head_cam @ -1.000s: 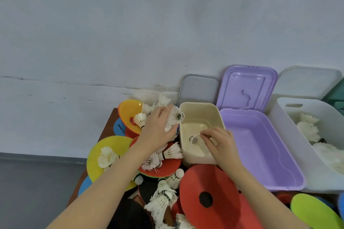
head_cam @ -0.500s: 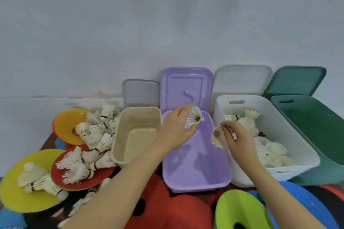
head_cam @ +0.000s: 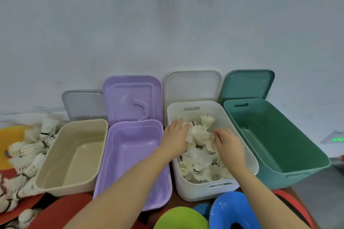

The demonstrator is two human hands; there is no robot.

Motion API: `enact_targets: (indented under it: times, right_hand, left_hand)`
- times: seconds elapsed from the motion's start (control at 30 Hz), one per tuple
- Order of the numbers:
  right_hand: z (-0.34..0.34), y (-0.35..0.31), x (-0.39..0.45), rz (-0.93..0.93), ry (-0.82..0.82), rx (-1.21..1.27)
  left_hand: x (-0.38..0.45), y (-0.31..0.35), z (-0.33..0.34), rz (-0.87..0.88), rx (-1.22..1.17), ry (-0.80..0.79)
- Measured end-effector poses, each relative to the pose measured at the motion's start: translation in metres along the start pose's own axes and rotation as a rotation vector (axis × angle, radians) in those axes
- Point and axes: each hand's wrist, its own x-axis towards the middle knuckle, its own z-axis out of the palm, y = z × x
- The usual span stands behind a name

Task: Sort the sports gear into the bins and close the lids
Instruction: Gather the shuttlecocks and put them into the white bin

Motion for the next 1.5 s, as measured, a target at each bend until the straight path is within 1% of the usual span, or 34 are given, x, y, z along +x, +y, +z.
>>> enact_targets:
  times: [0.03,0.1,0.13,0.2,0.27,0.4,0.57,0.63,0.8,1.0,1.1,1.3,1.4,1.5]
  right_hand:
    - [0.005,0.005,0.000,-0.013,-0.093,-0.044]
    - [0.014,0.013,-0.002,-0.042,-0.305,-0.135]
    - [0.018,0.015,-0.003,-0.045,-0.386,-0.166]
    - [0.019,0.014,-0.003,-0.047,-0.471,-0.197]
    - [0.017,0.007,-0.003,-0.074,-0.471,-0.230]
    - [0.008,-0.018,-0.002,-0.133,-0.349,-0.179]
    - [0.012,-0.058,-0.005,-0.215,-0.279,-0.111]
    - [0.018,-0.078,-0.007,-0.227,-0.276,-0.056]
    - [0.041,-0.138,-0.014,-0.256,-0.253,0.049]
    - [0.087,-0.226,-0.032,-0.243,-0.273,0.145]
    - [0.112,-0.274,-0.042,-0.235,-0.277,0.171]
    - [0.169,-0.364,-0.071,-0.324,-0.325,0.176]
    - [0.195,-0.397,-0.091,-0.402,-0.407,0.127]
    - [0.213,-0.419,-0.107,-0.501,-0.477,-0.047]
  left_hand:
    - [0.002,-0.002,0.003,-0.025,0.028,-0.050]
    - [0.003,-0.005,0.004,-0.047,0.040,-0.089]
    - [0.001,-0.007,0.004,-0.040,0.051,-0.078]
    - [-0.005,-0.012,0.003,-0.014,0.085,-0.016]
    - [-0.012,-0.014,-0.001,0.004,0.084,0.059]
    - [-0.029,-0.021,-0.016,0.006,0.054,0.167]
    - [-0.061,-0.049,-0.044,-0.032,0.063,0.239]
    - [-0.074,-0.064,-0.058,-0.049,0.069,0.259]
    - [-0.112,-0.115,-0.088,-0.077,0.050,0.311]
    - [-0.169,-0.200,-0.109,-0.099,0.050,0.323]
    - [-0.198,-0.251,-0.114,-0.166,0.053,0.287]
    - [-0.255,-0.348,-0.112,-0.254,0.031,0.234]
    - [-0.283,-0.383,-0.108,-0.299,-0.001,0.211]
    - [-0.307,-0.411,-0.100,-0.327,-0.011,0.140]
